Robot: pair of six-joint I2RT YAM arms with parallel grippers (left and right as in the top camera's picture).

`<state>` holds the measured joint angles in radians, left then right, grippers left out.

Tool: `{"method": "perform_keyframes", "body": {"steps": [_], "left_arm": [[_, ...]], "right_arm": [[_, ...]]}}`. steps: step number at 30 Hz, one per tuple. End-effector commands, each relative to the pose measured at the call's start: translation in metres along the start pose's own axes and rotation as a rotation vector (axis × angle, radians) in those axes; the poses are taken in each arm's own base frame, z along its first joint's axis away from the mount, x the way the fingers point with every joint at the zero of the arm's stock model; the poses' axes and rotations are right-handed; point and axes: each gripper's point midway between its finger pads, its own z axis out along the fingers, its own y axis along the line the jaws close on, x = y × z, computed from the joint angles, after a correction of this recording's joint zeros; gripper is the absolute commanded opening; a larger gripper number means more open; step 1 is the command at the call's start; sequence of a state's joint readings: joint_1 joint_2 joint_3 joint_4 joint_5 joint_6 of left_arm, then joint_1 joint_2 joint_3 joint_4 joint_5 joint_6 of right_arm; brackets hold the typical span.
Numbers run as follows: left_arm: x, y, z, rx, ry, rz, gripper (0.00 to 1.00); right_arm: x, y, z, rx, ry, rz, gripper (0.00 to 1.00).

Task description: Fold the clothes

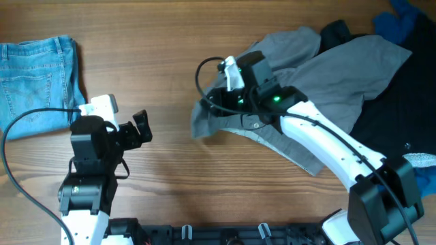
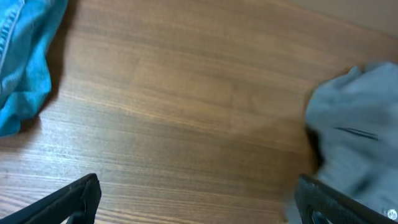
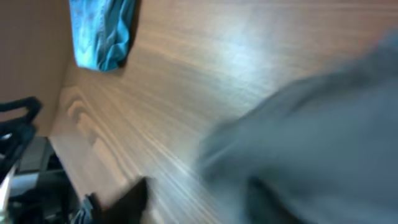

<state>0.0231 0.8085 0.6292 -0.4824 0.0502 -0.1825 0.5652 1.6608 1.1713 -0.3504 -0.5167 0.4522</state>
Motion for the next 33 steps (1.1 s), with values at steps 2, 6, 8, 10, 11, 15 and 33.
{"method": "perform_keyframes", "body": {"steps": [2, 6, 8, 10, 11, 15, 33], "left_arm": [[-0.001, -0.008, 0.007, 0.048, 0.030, -0.016, 1.00], [0.000, -0.040, 0.014, 0.230, 0.069, -0.063, 1.00], [0.004, -0.043, 0.021, 0.247, 0.109, -0.156, 1.00], [0.014, -0.040, 0.032, 0.224, 0.171, -0.270, 1.00], [0.022, -0.038, 0.040, 0.205, 0.212, -0.328, 1.00], [0.051, -0.048, 0.068, 0.256, 0.371, -0.406, 1.00], [0.131, -0.140, 0.143, 0.411, 0.606, -0.514, 0.26]], "right_arm": [[-0.005, 0.001, -0.006, -0.031, 0.001, -0.056, 1.00], [-0.027, -0.063, -0.049, 0.145, -0.083, 0.088, 1.00], [-0.029, -0.090, -0.075, 0.225, -0.109, 0.153, 1.00], [-0.026, -0.116, -0.103, 0.323, -0.127, 0.193, 1.00], [-0.021, -0.133, -0.122, 0.397, -0.136, 0.227, 1.00], [0.004, -0.175, -0.180, 0.637, -0.144, 0.338, 1.00], [0.028, -0.185, -0.196, 0.681, -0.080, 0.399, 1.00]]}}
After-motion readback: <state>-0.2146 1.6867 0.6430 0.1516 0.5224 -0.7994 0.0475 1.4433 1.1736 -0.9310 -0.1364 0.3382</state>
